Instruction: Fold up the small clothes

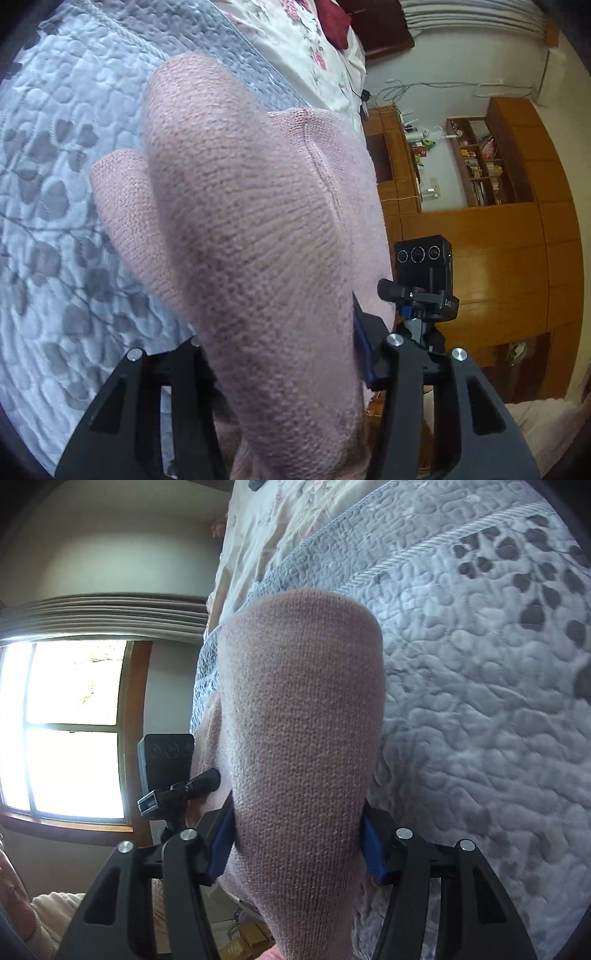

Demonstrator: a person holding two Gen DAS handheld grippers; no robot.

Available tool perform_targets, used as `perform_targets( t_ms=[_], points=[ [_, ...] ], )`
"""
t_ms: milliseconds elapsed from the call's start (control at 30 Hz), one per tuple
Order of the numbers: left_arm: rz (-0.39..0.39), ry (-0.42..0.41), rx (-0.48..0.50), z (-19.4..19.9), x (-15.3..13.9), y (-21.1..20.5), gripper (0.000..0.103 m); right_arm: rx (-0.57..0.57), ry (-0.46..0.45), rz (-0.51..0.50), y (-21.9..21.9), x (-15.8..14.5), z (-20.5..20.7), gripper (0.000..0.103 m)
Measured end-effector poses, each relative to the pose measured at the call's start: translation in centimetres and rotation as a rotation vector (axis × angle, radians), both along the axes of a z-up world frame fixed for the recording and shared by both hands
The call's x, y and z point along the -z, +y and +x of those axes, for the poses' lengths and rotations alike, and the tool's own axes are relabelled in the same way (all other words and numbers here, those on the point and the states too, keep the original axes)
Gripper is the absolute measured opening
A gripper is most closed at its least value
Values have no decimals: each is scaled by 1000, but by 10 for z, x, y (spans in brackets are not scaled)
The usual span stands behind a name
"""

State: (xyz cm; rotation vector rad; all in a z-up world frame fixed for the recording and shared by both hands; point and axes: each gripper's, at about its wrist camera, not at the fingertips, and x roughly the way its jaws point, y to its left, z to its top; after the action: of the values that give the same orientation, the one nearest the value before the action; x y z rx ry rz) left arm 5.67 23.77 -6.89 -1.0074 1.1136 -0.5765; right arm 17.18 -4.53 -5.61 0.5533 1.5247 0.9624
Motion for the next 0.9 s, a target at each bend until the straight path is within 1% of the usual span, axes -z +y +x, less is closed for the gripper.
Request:
perform_targets(
  t_ms=[67,133,300,367,433,533,633,700,733,833,900],
  points=[
    [10,2,18,0,2,-23,48,7,-8,-28,-18,-1,-8,59],
    [36,8,32,0,9,-40,49,29,6,-45,-34,8,-13,59],
    [139,52,54,-1,40,-68,49,65,24,-84,-53,49,-22,59],
    [166,58,49,-1,52,-72,50,65,14,-65,-58,63,-23,60],
    [175,52,36,-2,58,-77,56,73,11,-34,-61,69,-24,62],
    [204,60,16,-11,66,-71,66,68,-4,-27,-65,70,-26,68],
    [242,72,0,-19,58,-68,68,75,-34,-36,-76,61,-33,71],
    [274,58,-25,-28,46,-61,68,75,-54,-28,-86,54,-43,77],
    [304,48,-36,-35,40,-59,68,72,-65,-31,-90,51,-49,77],
    [378,-22,-67,-61,16,-57,69,46,-88,-59,-101,48,-74,77],
    [398,-77,-74,-80,1,-63,70,39,-81,-58,-105,50,-92,77]
  ],
)
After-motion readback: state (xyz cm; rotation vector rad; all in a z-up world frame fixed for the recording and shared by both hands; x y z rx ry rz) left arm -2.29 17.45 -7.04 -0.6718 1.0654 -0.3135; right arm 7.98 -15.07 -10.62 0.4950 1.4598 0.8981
